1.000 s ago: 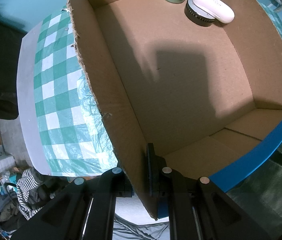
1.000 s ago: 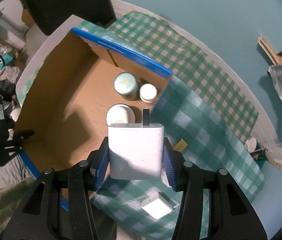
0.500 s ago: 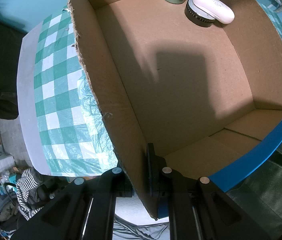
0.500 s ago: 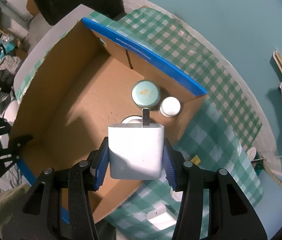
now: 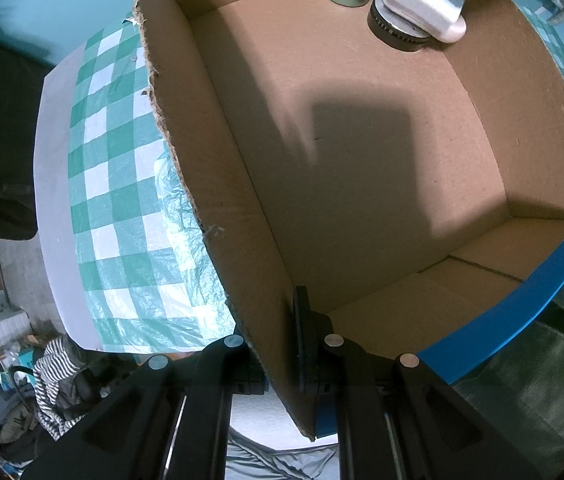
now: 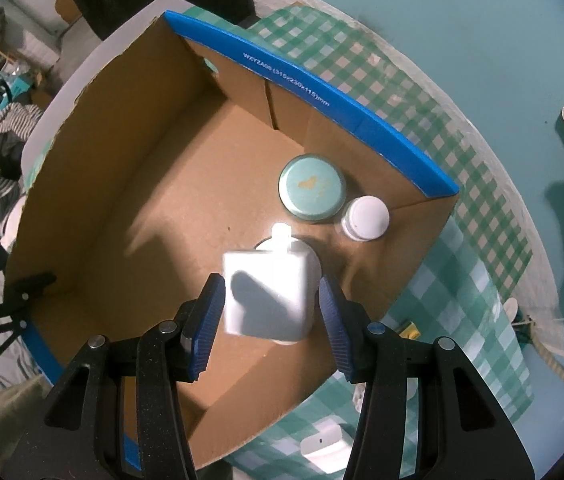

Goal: Organize rigid objects
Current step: 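Drop the charger into the box by opening the right gripper, then move the right gripper to the gold-pink SANY battery and grasp it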

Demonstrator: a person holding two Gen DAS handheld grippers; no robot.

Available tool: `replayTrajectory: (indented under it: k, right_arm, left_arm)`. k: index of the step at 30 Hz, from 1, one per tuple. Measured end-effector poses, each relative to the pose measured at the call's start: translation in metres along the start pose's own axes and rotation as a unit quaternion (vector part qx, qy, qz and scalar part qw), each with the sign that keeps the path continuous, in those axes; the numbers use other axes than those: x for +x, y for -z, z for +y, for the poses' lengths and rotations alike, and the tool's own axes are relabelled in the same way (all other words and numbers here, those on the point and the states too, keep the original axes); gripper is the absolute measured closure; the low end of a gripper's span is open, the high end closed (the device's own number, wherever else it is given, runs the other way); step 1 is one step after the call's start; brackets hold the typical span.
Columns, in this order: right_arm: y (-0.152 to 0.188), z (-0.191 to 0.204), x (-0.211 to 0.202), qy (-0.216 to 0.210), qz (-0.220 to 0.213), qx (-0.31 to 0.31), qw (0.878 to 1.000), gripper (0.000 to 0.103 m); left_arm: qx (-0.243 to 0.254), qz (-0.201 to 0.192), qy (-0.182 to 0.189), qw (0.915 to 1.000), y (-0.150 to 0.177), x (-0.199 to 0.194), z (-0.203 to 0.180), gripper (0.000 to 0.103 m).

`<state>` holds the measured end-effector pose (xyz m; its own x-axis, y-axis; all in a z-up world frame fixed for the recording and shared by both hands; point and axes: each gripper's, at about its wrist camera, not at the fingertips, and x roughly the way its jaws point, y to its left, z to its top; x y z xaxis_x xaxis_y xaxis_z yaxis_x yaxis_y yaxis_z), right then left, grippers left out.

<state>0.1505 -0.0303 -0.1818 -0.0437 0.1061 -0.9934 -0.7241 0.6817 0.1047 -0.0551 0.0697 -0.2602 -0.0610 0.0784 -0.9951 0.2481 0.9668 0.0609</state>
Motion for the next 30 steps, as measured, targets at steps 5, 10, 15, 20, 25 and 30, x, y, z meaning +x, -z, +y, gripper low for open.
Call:
replayTrajectory:
  k: [5, 10, 15, 20, 25, 30]
  right_arm:
    - [0.001, -0.002, -0.005, 0.001, -0.005, 0.006, 1.0, 0.054]
    - [0.003, -0.006, -0.014, -0.004, -0.013, 0.011, 1.0, 0.054]
    - [0.006, -0.009, -0.023, -0.004, -0.018, 0.017, 1.0, 0.053]
    - [0.014, -0.018, -0.035, -0.007, -0.024, 0.03, 0.999, 0.05]
    - [0.025, -0.039, -0.043, -0.009, -0.03, 0.055, 0.998, 0.044]
    - [0.038, -0.06, -0.041, -0.003, -0.021, 0.071, 0.997, 0.044]
  left_arm:
    - [0.0, 0.0, 0.0, 1.0, -0.001, -0.001, -0.002, 0.094]
    - [-0.001, 0.001, 0.0, 1.0, -0.001, -0.001, -0.003, 0.094]
    - [-0.001, 0.001, 0.0, 1.0, -0.002, -0.002, -0.003, 0.094]
    - [-0.002, 0.001, 0.001, 1.0, 0.0, -0.001, -0.002, 0.094]
    - [-0.002, 0.001, 0.001, 1.0, 0.0, -0.001, -0.002, 0.094]
    - [-0.002, 0.001, 0.0, 1.0, -0.001, -0.002, -0.002, 0.094]
